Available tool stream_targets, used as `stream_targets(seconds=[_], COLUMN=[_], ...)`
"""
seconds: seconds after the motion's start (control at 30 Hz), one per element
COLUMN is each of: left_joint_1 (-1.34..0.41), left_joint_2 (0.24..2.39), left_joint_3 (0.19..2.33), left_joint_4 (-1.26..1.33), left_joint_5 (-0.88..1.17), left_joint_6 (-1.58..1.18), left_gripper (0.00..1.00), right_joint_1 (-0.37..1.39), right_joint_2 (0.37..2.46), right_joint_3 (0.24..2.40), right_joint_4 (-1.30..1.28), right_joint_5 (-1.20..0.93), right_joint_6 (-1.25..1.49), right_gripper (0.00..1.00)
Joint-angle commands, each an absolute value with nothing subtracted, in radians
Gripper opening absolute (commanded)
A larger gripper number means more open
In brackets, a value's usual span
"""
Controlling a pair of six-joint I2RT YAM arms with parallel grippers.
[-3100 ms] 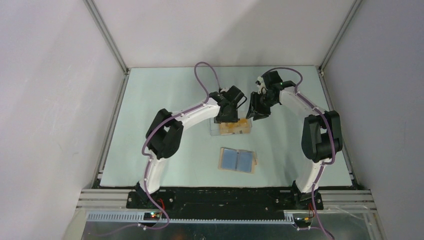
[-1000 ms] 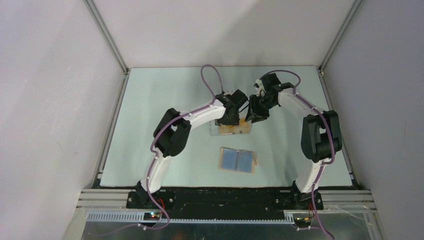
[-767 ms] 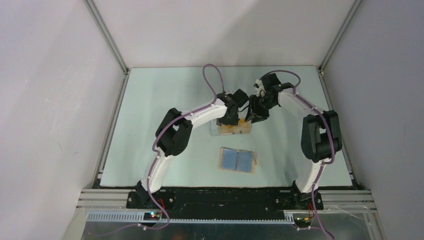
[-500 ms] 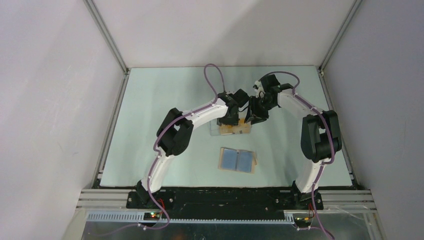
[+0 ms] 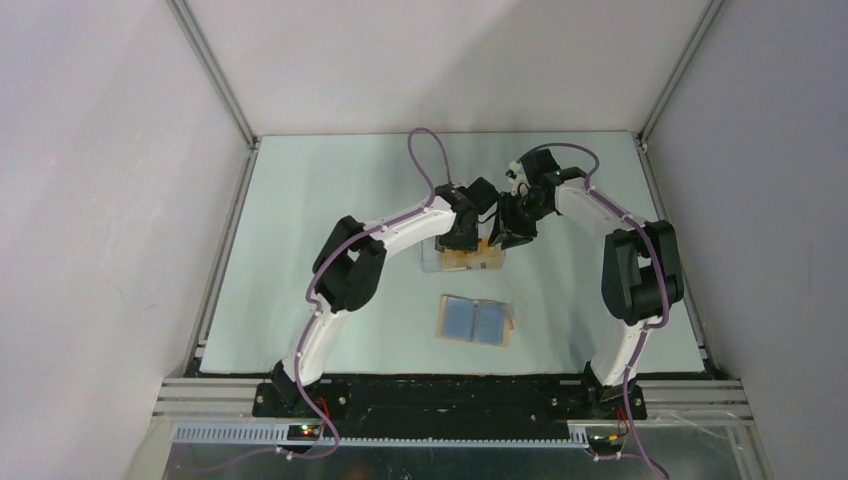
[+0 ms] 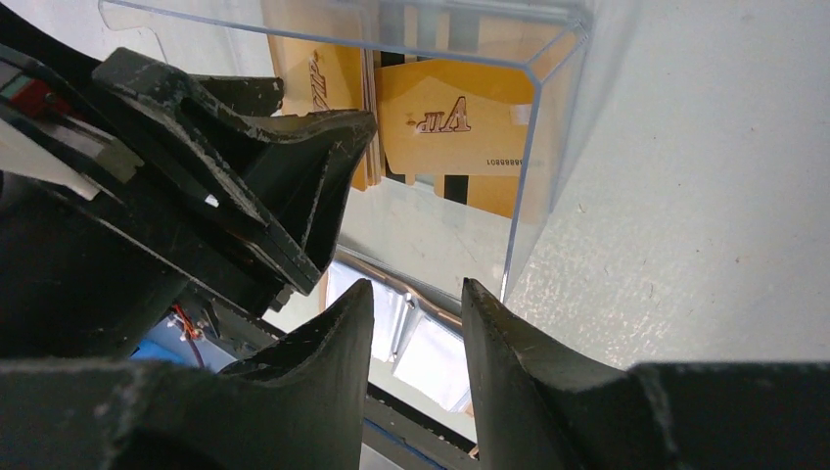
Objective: Put the credit cards into the card holder
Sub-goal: Pick up the credit card from the storage box.
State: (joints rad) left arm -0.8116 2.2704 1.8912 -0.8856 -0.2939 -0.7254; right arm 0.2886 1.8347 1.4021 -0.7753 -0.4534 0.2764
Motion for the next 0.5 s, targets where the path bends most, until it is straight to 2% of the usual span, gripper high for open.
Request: stream_targets(seconds=[0.0,0.3,0.47], left_joint_1=[-0.824,-0.814,-0.805], left_joint_2=[2.183,2.120,2.121], left_joint_3=[1.909,1.897,1.869], left_joint_4=[-0.876,-0.876,-0.876], left_joint_5=[-0.268,-0.297,-0.298], left_joint_6=[-0.733,-0.727,-0.720], left_gripper=[0.33,0.31,0.46], right_joint_1=[0.284,0.274,0.271], right_joint_2=[1.797,1.778,1.771], right_joint_3=[1.399,1.400,1.401], right_joint_4=[-0.764,-0.761,-0.763], right_joint_5=[-0.465,-0.477,-0.480], right_joint_6=[0.278,0.282,0.282], right_gripper=[0.43,0.44,0.44])
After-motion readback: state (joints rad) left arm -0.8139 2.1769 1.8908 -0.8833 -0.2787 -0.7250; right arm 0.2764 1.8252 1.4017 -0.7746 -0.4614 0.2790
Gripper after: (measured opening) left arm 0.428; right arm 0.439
